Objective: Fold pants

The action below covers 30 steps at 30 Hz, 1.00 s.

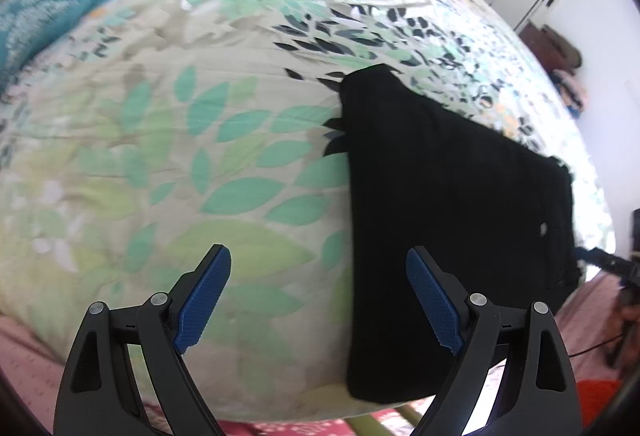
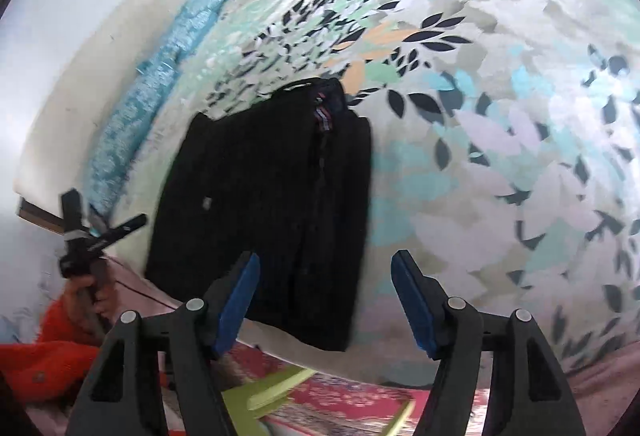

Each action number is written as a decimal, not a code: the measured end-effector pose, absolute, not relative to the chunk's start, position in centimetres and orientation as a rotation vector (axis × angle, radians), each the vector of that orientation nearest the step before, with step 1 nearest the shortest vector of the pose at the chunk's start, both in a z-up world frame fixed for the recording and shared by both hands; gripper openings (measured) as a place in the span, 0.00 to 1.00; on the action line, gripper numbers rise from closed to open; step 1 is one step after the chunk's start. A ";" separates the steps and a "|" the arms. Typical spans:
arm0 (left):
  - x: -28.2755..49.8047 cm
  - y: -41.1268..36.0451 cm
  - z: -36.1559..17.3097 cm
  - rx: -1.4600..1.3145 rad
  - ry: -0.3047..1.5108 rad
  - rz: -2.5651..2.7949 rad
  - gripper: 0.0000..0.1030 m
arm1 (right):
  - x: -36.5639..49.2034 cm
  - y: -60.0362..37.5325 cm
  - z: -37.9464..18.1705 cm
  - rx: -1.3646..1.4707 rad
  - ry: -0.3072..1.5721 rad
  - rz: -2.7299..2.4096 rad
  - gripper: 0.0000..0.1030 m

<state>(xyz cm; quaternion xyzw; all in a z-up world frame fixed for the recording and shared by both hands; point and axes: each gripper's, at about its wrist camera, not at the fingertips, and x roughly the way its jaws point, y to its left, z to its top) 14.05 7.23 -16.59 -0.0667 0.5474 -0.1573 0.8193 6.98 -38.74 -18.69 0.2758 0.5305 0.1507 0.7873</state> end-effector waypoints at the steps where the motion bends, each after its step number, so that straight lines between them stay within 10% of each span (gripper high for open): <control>1: 14.7 7.1 -16.9 -0.164 1.176 -0.373 0.88 | 7.6 -38.8 -19.6 0.620 1.160 0.337 0.75; 9: 18.4 4.3 -20.9 -0.302 1.318 -0.585 0.90 | 10.5 -38.9 -23.7 0.823 1.212 0.489 0.94; 11: 18.6 3.2 -20.8 -0.313 1.314 -0.628 0.84 | 10.8 -38.5 -23.9 0.815 1.217 0.510 0.76; 12: 18.5 2.7 -20.8 -0.320 1.322 -0.645 0.62 | 10.7 -38.2 -23.9 0.785 1.233 0.495 0.58; 16: 17.7 2.0 -19.4 -0.276 1.280 -0.608 0.25 | 10.1 -37.7 -22.5 0.736 1.188 0.491 0.39; 30: 19.5 2.4 -11.7 -0.281 1.145 -0.579 0.18 | 14.3 -35.7 -16.2 0.650 1.049 0.568 0.29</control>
